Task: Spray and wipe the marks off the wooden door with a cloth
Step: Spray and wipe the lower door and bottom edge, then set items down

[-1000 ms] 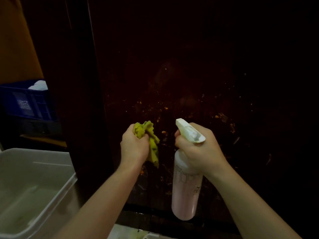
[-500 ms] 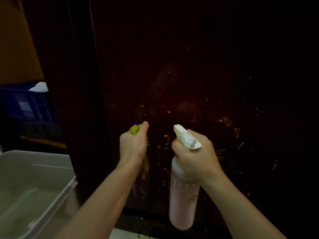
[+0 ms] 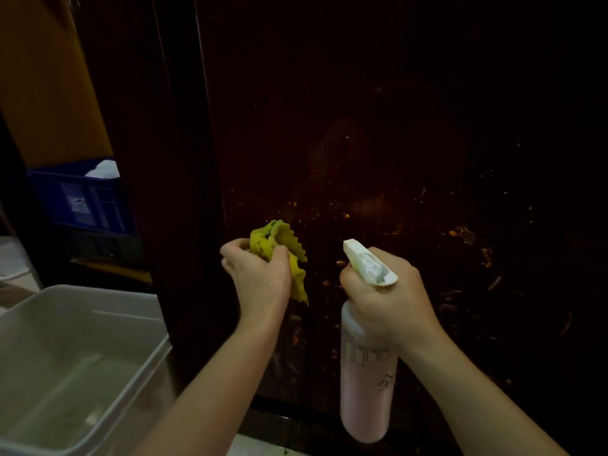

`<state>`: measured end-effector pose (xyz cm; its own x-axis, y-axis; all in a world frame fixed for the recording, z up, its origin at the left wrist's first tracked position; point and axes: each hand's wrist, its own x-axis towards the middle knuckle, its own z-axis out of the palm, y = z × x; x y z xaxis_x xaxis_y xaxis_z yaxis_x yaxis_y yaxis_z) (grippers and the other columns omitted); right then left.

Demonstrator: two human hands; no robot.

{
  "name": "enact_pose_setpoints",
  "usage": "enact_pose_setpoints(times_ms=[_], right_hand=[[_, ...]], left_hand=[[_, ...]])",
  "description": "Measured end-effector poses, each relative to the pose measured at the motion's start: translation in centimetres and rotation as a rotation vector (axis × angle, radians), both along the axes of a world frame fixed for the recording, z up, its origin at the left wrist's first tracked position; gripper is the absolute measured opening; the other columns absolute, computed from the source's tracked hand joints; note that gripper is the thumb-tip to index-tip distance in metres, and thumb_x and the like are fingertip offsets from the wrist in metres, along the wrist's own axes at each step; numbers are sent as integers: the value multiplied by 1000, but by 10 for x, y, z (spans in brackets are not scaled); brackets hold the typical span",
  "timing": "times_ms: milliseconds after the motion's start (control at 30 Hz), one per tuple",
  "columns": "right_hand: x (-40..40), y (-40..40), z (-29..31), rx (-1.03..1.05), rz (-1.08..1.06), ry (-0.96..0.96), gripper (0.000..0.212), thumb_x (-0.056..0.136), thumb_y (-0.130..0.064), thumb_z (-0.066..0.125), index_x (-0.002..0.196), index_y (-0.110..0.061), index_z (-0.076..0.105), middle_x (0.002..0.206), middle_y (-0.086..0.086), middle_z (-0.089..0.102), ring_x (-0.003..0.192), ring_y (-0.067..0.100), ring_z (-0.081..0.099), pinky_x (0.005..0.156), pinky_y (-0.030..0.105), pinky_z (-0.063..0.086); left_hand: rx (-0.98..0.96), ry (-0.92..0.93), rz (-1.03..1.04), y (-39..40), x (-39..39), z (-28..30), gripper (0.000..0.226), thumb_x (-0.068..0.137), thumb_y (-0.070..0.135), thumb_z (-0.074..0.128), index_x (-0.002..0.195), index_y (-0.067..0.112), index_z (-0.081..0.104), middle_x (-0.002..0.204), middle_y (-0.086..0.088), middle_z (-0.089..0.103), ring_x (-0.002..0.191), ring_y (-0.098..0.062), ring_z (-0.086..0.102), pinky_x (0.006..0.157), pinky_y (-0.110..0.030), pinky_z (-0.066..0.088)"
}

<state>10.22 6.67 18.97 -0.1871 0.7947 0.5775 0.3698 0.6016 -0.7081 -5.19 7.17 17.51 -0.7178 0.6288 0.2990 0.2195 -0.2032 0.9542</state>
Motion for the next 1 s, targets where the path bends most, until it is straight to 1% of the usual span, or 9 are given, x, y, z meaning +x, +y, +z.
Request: enact_pose_setpoints(times_ms=[133,233,300,400,500,567,733,900,1000], right_hand=[[-6,4,-1,-63,46,23,34,79,-13,62,55,-19,38,51,-12,45,46,3,42,44,16,34],[-11,6,0,-88,68,53,22,81,-17,64,64,-13,51,54,-11,50,51,1,48,47,13,38],[-17,6,2,-62,74,26,18,82,-16,64,67,-11,54,55,-10,51,52,2,50,48,12,39],[-26,6,4,-26,98,31,25,81,-16,63,61,-16,48,52,-13,48,48,2,46,45,13,36],[-33,6,2,-27,85,70,25,81,-16,63,61,-13,49,52,-8,48,47,3,45,44,14,36],[-35,7,-1,-36,42,106,25,82,-18,64,62,-14,50,54,-7,50,49,3,46,45,14,37],[-26,8,-1,57,-48,80,36,81,-13,60,54,-23,38,50,-10,47,46,6,43,43,19,35],[-14,8,-3,-2,-48,43,30,80,-11,60,57,-17,42,56,-7,49,49,5,45,44,15,36],[-11,7,-5,-74,-10,79,14,81,-19,62,68,-17,56,63,-9,57,56,2,53,50,12,41]], left_hand=[[133,2,41,-4,-17,10,42,81,21,60,109,19,29,115,-2,30,98,-12,46,70,-24,44],[138,30,92,-4,-34,20,31,83,16,52,106,19,31,117,-3,29,106,-20,46,83,-36,51],[165,85,153,-2,-43,25,29,89,9,53,108,20,34,119,-2,31,101,-15,50,76,-21,52],[237,194,224,5,-52,34,33,91,20,63,115,24,40,119,2,34,92,-2,50,67,-2,44],[214,313,244,20,-49,39,30,91,22,62,117,18,47,116,1,37,95,-3,48,73,-7,39],[195,457,273,27,-36,35,25,92,20,60,114,13,52,115,-6,42,101,-14,47,77,-8,32],[234,787,128,29,-2,10,20,84,12,68,103,5,63,105,-13,52,93,-21,47,68,-8,26],[211,751,77,18,-4,-11,21,86,13,67,104,6,61,107,-10,49,94,-20,51,69,-10,30],[233,535,233,20,-21,2,26,91,16,62,113,6,55,113,-12,45,94,-16,50,69,-10,35]])
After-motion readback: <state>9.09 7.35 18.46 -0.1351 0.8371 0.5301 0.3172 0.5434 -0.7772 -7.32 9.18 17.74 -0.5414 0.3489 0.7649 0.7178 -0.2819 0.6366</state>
